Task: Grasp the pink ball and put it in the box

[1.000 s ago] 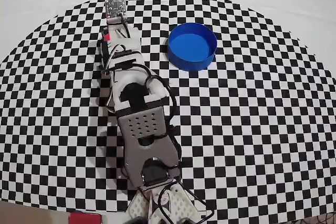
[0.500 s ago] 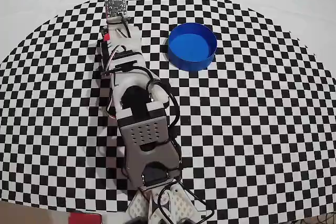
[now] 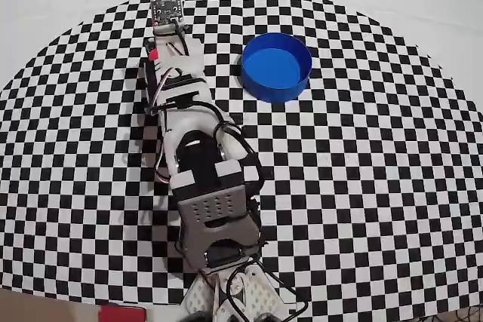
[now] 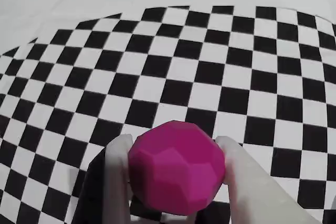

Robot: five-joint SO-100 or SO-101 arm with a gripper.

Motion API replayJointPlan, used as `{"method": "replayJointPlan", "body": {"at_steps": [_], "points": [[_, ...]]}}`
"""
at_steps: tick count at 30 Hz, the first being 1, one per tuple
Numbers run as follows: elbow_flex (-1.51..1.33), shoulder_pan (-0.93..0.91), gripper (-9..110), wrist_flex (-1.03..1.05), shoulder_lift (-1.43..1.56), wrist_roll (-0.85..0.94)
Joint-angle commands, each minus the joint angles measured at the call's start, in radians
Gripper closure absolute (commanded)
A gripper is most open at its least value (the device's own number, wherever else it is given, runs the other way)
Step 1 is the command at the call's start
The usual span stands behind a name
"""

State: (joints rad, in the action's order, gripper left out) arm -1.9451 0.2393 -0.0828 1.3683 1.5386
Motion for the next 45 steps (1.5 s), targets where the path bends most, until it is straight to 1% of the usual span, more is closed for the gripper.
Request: {"method": "replayJointPlan", "body": {"at_steps": [1,23,45], "points": [[-0.012,-0.003,101,0.002,0.092,0.008],[-0.152,-0.035,101,0.003,0.268,0.008],[-0.167,-0.150,101,0.005,0.290,0.008]]}}
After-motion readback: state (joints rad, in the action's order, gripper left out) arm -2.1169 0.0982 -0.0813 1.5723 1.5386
